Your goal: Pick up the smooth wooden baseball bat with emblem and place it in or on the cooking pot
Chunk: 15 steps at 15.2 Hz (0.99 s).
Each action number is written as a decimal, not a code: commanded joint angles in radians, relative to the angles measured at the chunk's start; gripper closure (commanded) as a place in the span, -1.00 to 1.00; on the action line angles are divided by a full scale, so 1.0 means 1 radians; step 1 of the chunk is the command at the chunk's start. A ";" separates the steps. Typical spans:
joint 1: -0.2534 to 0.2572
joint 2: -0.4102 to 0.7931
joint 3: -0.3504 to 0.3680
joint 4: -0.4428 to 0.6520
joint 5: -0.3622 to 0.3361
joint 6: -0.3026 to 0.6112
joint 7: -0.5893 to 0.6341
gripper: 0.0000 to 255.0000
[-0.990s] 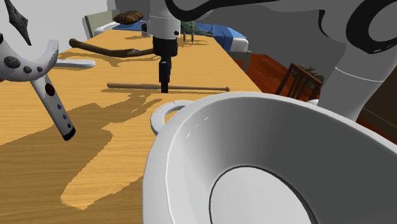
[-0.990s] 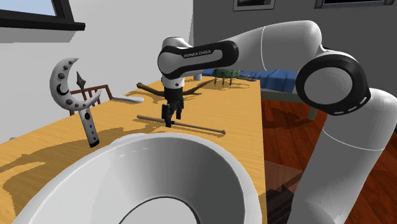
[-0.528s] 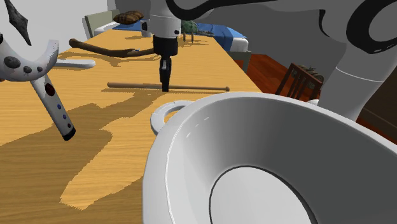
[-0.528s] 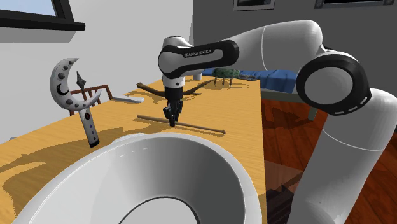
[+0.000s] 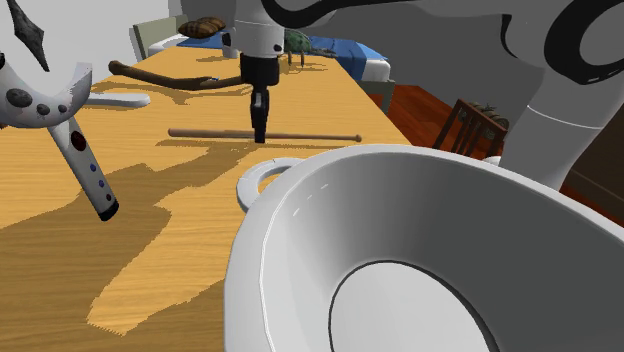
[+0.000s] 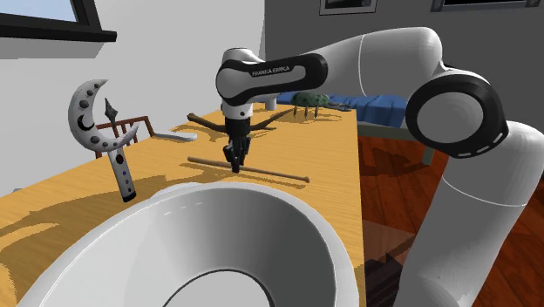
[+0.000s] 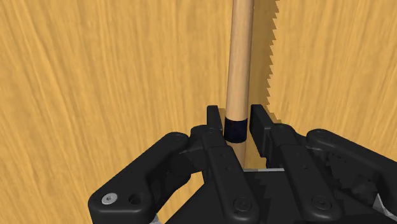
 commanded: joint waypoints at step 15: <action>0.001 0.042 0.001 0.264 -0.009 -0.223 0.018 1.00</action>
